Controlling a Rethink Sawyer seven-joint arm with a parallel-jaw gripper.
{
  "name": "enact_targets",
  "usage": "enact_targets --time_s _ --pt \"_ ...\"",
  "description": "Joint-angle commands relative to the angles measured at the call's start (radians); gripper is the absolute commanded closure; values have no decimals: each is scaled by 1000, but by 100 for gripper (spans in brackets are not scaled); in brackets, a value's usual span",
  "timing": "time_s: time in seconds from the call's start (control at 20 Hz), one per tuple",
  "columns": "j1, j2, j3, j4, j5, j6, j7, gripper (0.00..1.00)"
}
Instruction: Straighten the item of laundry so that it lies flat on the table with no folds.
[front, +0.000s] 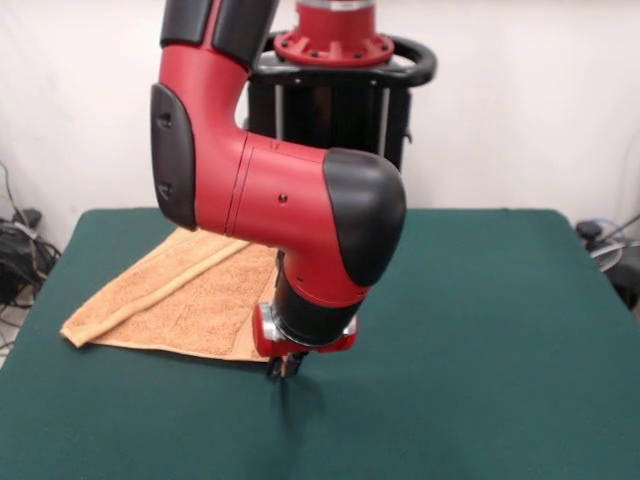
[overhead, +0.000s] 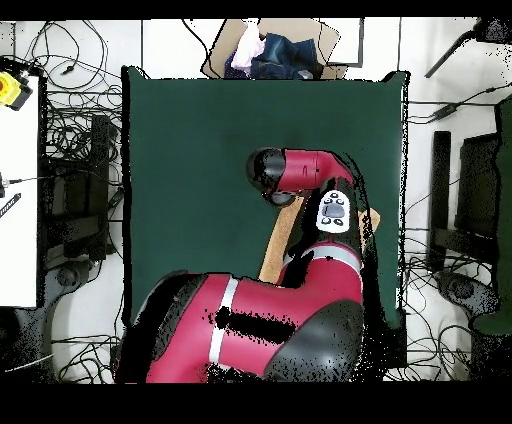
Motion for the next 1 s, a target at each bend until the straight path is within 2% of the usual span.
enact_targets --time_s 0.05,0.5,0.85,1.0 --pt "-59 192 11 33 -8 -273 286 100" --pt "17 397 -44 -266 124 -244 476 100" --pt "44 468 -59 -408 181 -180 581 100" --pt "43 467 -36 -420 198 -183 609 100"
